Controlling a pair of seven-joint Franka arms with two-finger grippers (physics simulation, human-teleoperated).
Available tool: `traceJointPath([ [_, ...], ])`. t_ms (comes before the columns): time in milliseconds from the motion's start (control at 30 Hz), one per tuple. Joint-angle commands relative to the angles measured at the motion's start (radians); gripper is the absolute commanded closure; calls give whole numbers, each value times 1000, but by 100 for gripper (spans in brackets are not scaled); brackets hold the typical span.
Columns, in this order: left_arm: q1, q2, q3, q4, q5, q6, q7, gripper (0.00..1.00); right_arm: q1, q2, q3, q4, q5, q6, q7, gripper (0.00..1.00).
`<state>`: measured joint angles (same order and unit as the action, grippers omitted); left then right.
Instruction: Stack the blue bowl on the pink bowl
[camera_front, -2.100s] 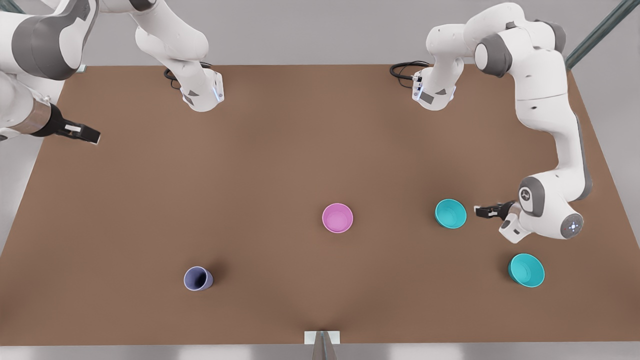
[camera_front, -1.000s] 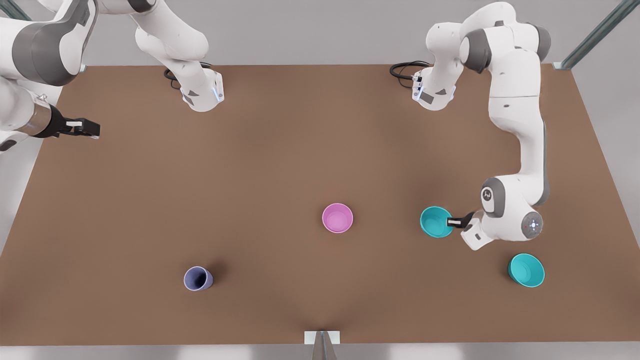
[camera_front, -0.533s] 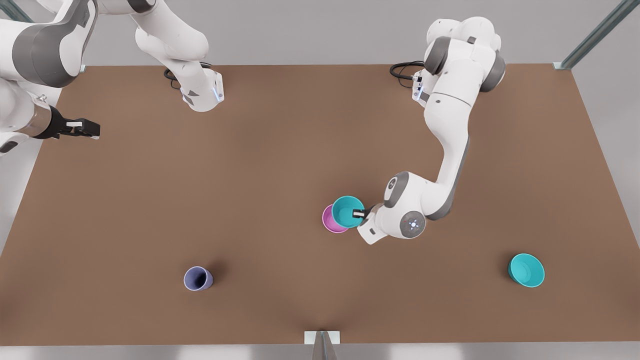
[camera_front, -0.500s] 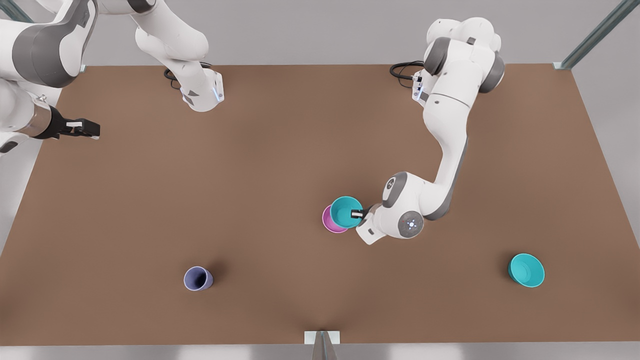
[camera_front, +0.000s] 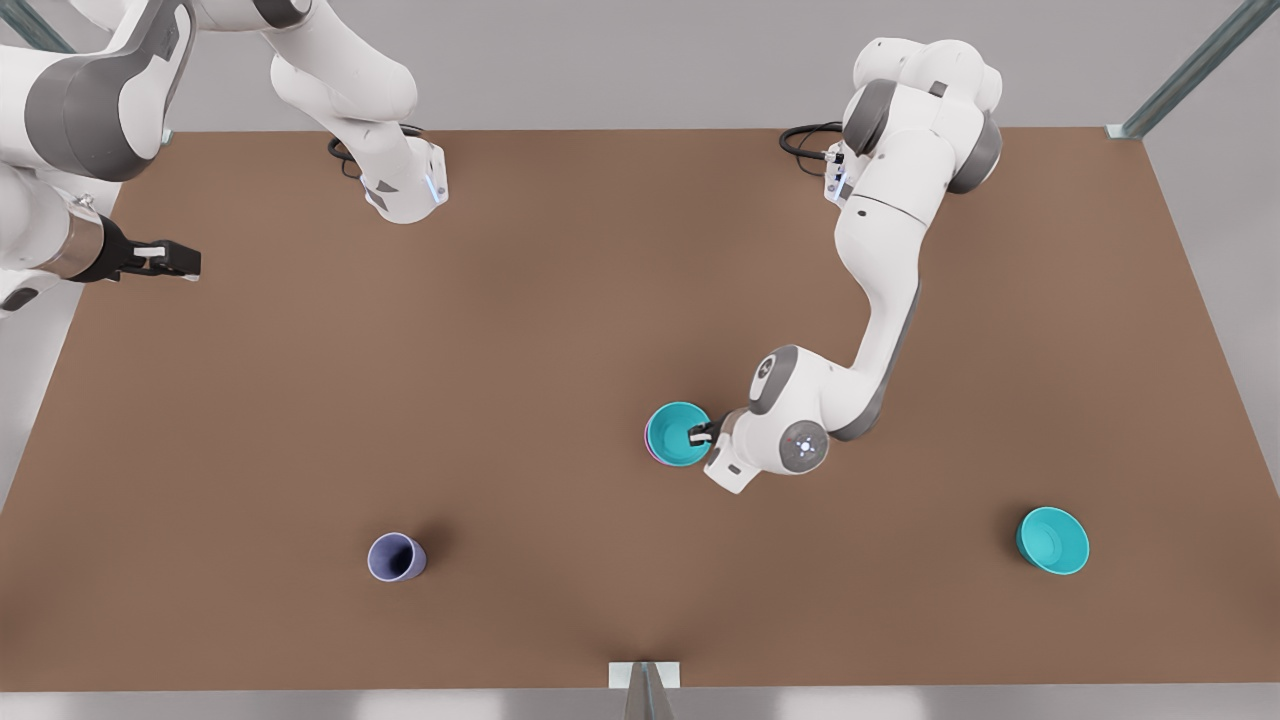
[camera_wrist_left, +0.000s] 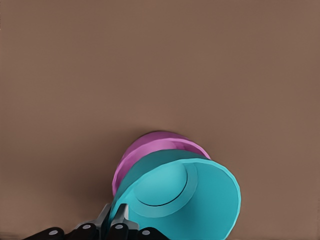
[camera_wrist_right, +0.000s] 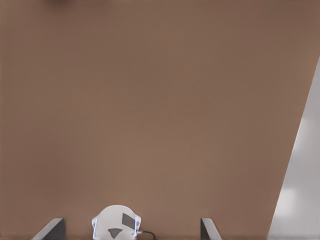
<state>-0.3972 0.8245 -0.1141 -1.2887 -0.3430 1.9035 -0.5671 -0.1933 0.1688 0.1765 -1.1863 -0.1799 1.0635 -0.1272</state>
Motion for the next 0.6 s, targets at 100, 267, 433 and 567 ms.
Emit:
traceJointPath([
  [100,-2,-2,-1,0,-2,-14,-197,79,-2,-2,0,-1,0,-7,-8,0],
  [267,-2,-2,-1,-1,1,-40,-184,0,-2,-2,0,-1,0,-7,-6,0],
  [433,15,-183,120,14,67,-486,-7,0,-2,-2,0,-1,0,-7,-6,0],
  [567,18,-412,237,206,387,-824,642,0,-2,-2,0,-3,0,-7,-6,0],
])
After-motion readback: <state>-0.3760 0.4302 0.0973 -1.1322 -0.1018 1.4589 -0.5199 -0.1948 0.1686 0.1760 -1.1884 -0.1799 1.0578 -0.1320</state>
